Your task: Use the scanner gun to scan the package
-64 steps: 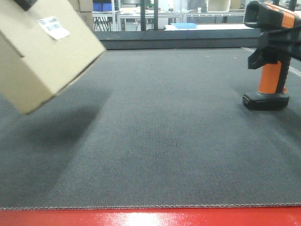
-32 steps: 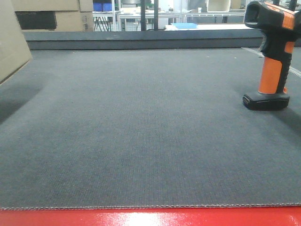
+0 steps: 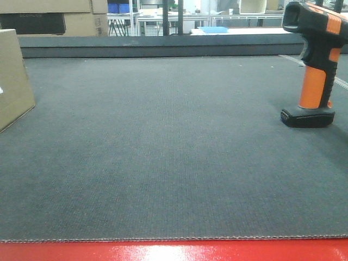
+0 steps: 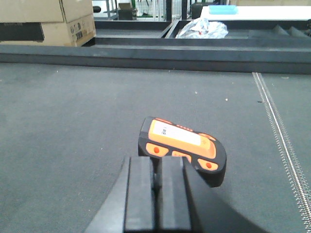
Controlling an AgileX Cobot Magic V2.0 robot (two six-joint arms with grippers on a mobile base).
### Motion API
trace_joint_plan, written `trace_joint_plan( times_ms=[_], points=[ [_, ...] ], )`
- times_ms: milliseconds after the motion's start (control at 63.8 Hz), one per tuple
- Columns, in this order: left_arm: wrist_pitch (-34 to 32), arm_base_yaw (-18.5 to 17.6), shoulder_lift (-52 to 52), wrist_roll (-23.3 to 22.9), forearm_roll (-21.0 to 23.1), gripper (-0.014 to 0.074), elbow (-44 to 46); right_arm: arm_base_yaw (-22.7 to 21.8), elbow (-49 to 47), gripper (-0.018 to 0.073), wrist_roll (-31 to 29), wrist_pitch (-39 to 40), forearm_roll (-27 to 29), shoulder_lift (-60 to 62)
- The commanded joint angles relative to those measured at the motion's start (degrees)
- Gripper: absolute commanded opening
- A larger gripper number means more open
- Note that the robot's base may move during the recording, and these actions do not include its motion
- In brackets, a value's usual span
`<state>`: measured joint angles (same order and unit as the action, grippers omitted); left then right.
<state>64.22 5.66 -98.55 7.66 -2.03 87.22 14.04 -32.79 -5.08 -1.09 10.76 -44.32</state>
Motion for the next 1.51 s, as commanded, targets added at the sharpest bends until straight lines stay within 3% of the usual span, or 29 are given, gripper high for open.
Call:
trace_joint_plan(
  times_ms=[0, 94, 204, 361, 471, 612, 800, 957, 1490],
  points=[
    [0.9, -0.2, 0.0, -0.4, 0.2, 0.0331, 0.3, -0.3, 0.2, -0.016, -0.5, 1.1, -0.5, 0.4],
    [1.2, -0.4, 0.6, -0.4, 0.2, 0.0498, 0.3, -0.3, 0.2, -0.016, -0.5, 1.1, -0.5, 0.4],
    [1.3, -0.6, 2.8, -0.4, 0.2, 0.061, 0.3, -0.3, 0.2, -0.016, -0.5, -0.5, -0.6, 0.4],
    [1.3, -0.7, 7.9, -0.4, 0.2, 0.0608, 0.3, -1.0, 0.2, -0.016, -0.5, -3.5, -1.9, 0.4],
    [0.8, -0.7, 12.2, -0.4, 0.2, 0.0595, 0.3, -4.8, 0.2, -0.016, -0.5, -5.0, -1.9, 0.4],
    [-2.4, -0.7, 17.7, -0.4, 0.2, 0.049, -2.1, -11.0, 0.2, -0.0162, -0.5, -5.8, -2.1, 0.5],
    [-12.5, -0.7, 28.1, -0.4, 0.2, 0.013, -12.6, -11.4, 0.2, -0.0162, -0.5, -8.1, -3.1, 0.6],
    [-21.1, -0.7, 37.5, -0.4, 0.2, -0.0108, -23.0, -11.3, 0.9, -0.0162, -0.5, -9.6, -5.3, 2.4],
    [-59.4, -0.7, 69.8, -0.4, 2.0, -0.0111, -61.3, -11.0, 14.6, -0.0162, -0.5, -8.2, -5.3, 25.4]
  ],
)
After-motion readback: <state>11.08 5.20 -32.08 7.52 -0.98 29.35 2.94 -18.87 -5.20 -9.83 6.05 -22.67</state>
